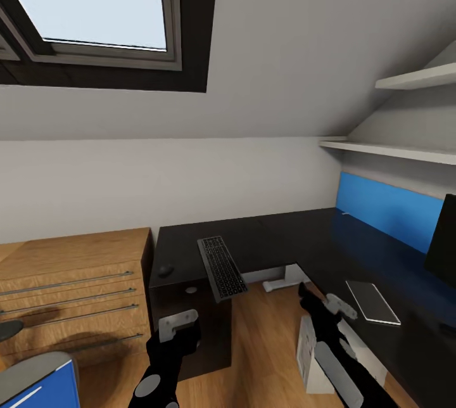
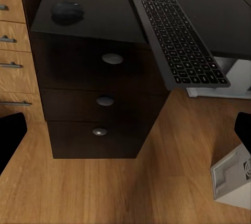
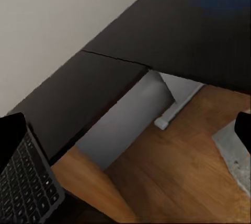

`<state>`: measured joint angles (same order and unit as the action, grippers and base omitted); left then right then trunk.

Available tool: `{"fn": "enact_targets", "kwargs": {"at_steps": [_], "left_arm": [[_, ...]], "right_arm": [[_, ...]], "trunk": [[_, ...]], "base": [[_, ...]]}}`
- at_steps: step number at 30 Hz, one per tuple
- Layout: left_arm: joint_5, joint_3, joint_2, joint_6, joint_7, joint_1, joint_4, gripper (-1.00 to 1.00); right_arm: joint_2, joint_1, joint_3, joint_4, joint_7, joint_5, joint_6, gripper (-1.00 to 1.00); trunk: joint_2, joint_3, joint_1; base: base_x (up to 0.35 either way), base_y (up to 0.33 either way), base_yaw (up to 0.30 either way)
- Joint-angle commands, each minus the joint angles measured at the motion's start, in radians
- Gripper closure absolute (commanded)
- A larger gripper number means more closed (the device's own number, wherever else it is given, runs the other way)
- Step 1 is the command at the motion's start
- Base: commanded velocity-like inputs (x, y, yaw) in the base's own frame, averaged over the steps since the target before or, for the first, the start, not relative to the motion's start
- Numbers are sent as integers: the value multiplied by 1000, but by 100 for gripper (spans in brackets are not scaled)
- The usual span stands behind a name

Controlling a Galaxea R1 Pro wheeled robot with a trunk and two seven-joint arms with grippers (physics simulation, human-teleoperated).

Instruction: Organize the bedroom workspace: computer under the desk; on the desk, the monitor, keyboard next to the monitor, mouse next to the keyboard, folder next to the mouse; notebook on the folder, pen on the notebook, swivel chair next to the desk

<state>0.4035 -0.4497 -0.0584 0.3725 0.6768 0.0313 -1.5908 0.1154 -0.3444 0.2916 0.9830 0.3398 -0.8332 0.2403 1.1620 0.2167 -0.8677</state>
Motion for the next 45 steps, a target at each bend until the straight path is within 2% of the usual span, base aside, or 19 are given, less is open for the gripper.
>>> {"fn": "enact_targets", "kwargs": {"at_steps": [1,4,5,6,7,8,15,20,30,45], "left_arm": [[6,-1,0,3,7,1,-1,-100],[6,-1,0,3,7,1,-1,-100],[6,-1,0,3,7,1,-1,-100],[6,-1,0,3,7,1,-1,-100],[5,-2,0,3,7,1,-1,-100],[5,-3,0,3,7,1,-1,-100],[5,-8,1,3,7,1,-1,-100],[5,-9,1,3,7,1,-1,-100],[5,-12,1,3,7,1,-1,-100],[5,-14,1,3,7,1,-1,-100]], "right_arm": [[1,-2,6,30,69,41,-55,-100],[0,-2,6,75,145,88,-165,-100],[0,-2,5,102,183,106,-243,-100],[0,-2,5,115,197,113,-280,-100],[1,-1,2,166,234,130,-410,-100],[1,-1,1,173,238,131,-422,-100],[0,-1,-35,202,253,132,-450,-100],[1,0,-44,228,256,133,-455,-100],[-1,1,-44,237,254,134,-455,-100],[-2,1,-43,234,251,135,-455,-100]], "trunk": [[1,1,0],[1,1,0],[1,1,0],[1,1,0],[1,1,0],[1,1,0],[1,1,0],[1,1,0],[1,1,0],[1,1,0]], "base": [[0,0,0],[0,0,0],[0,0,0],[0,0,0],[0,0,0],[0,0,0],[0,0,0],[0,0,0],[0,0,-29],[0,0,-242]]}}
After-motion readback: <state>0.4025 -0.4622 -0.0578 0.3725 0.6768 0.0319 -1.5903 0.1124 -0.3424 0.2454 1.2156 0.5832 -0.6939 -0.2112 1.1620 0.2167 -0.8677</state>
